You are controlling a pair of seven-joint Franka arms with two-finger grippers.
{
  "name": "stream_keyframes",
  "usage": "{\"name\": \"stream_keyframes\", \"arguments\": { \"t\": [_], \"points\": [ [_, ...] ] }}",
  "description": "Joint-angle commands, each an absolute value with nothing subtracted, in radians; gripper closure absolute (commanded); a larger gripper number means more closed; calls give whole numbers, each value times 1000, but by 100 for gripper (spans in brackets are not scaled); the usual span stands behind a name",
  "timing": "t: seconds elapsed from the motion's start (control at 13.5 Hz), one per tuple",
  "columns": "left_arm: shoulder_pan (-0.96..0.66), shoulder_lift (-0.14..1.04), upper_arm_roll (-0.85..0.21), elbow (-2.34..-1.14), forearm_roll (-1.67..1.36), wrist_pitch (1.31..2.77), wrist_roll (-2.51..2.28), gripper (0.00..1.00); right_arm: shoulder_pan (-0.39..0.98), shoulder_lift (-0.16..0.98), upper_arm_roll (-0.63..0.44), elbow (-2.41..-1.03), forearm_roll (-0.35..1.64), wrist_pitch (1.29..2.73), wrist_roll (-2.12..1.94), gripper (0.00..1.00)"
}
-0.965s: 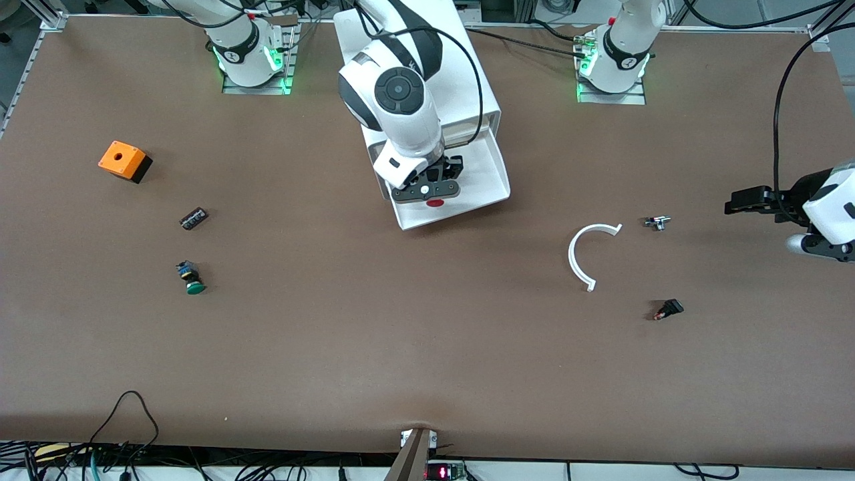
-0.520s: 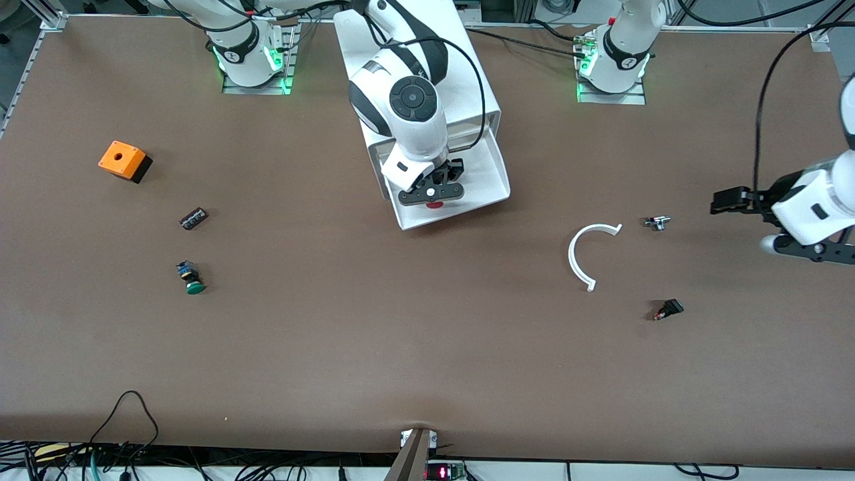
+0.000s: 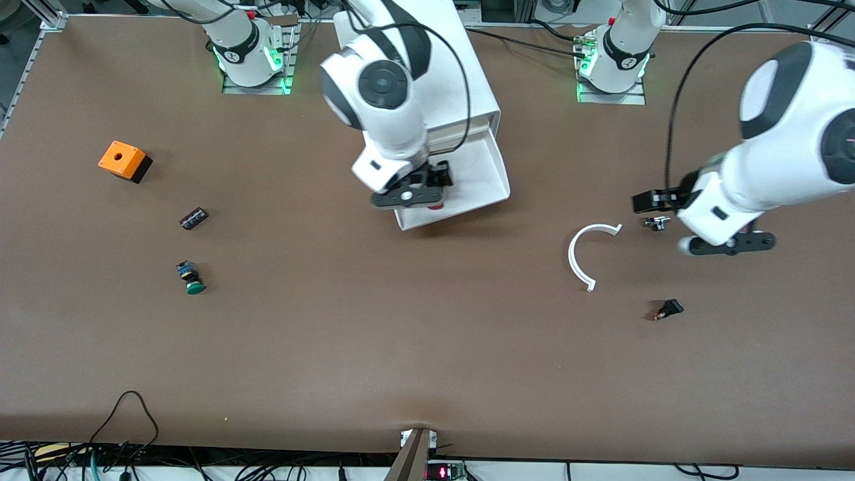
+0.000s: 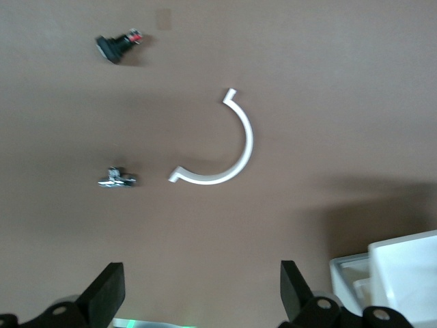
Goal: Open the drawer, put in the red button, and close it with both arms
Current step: 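Release the red button in the drawer and lift the right gripper away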
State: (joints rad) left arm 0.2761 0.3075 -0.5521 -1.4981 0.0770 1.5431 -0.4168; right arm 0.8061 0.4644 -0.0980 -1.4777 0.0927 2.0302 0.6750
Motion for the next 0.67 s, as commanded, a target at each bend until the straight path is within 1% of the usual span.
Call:
{"name": "stream_keyframes", "arguments": {
  "t": [0.0, 0.15, 0.37, 0.45, 0.59],
  "points": [
    [188, 357, -561, -1496, 95, 1598, -581, 0, 798, 371, -191, -1489, 100, 1993, 606, 0],
    [120, 402, -561, -1497, 95, 1664, -699, 0, 793, 341, -260, -1489, 115, 1922, 478, 0],
    [-3, 481, -557, -1497, 109, 1808, -874, 0, 795, 240, -389, -1548, 208, 1870, 239, 0],
    [-44, 506, -552, -1497, 123, 1857, -929, 0, 795, 209, -431, -1558, 213, 1826, 168, 0],
    [-103, 561, -557, -1497, 257, 1937, -1038, 0, 795, 149, -503, -1581, 213, 1751, 54, 0]
  ]
}}
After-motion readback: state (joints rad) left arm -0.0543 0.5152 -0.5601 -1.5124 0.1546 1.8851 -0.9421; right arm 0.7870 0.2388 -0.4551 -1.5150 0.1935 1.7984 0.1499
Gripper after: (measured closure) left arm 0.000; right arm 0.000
